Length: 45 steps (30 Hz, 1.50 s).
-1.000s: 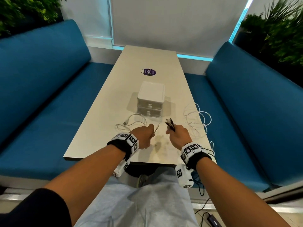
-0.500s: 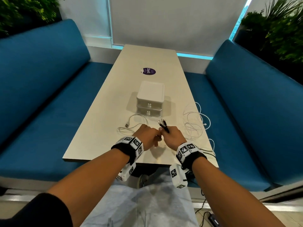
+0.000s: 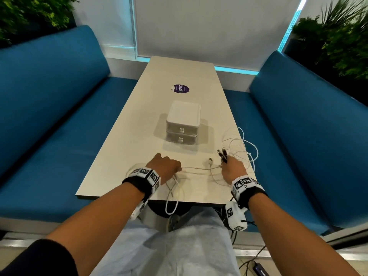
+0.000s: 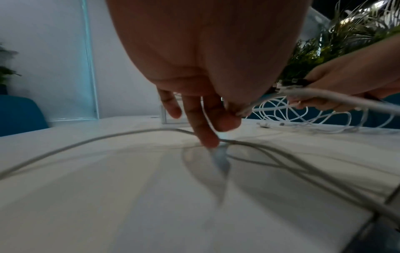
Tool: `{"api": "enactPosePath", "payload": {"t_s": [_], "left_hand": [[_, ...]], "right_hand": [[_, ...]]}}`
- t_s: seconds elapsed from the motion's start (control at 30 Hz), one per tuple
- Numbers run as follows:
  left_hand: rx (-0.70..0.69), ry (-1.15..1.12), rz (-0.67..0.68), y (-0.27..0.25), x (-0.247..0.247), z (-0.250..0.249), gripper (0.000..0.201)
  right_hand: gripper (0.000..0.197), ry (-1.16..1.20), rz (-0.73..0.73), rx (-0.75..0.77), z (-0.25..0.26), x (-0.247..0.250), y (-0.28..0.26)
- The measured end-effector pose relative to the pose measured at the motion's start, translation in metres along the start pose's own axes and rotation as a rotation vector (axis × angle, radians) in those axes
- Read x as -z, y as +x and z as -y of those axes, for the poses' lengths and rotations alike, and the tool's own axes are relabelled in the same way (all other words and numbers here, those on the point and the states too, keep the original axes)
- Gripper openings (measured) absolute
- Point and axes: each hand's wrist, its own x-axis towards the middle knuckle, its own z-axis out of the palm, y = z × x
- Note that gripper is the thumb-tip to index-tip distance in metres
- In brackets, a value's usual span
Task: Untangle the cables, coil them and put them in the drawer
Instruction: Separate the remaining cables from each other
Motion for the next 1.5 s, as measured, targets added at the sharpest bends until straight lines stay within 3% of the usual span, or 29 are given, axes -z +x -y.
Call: {"api": "enactPosePath", "payload": {"t_s": [0.3, 0.43, 0.63, 0.8, 1.0, 1.1, 1.33, 1.5], "left_hand": [[-0.052, 0.053, 0.001, 0.007, -0.009, -0.037, 0.031], [-0.010, 0.023, 0.032, 0.008, -0.010, -0.036, 0.030], [0.037, -0.027, 0.078, 0.008, -0.010, -0.033, 0.027], [0.096, -0.185, 0.111, 0.013, -0.005, -0.037, 0.030], [0.168, -0.595, -0.038, 0.011, 0.006, -0.023, 0.018], [0.150, -0.751, 0.011, 0.008, 0.010, -0.013, 0.017], [0.007, -0.658, 0.081, 0.010, 0.003, -0.018, 0.029], [0.067, -0.578, 0.099, 0.004, 0.001, 0.004, 0.023]], "right_hand": [[0.017, 0.144, 0.145, 0.356, 0.054, -0.009, -0.019], [0.022, 0.309, 0.292, 0.365, 0.065, -0.017, -0.026], [0.030, 0.608, 0.375, 0.314, 0.073, -0.015, -0.033], [0.031, 0.594, 0.474, 0.311, 0.076, -0.015, -0.039], [0.022, 0.159, 0.257, 0.415, 0.059, -0.007, -0.026], [0.023, -0.044, 0.149, 0.405, 0.043, -0.006, -0.021], [0.024, -0.426, 0.013, 0.344, 0.025, -0.002, -0.010], [0.027, -0.447, 0.000, 0.189, 0.005, 0.006, -0.007]]}}
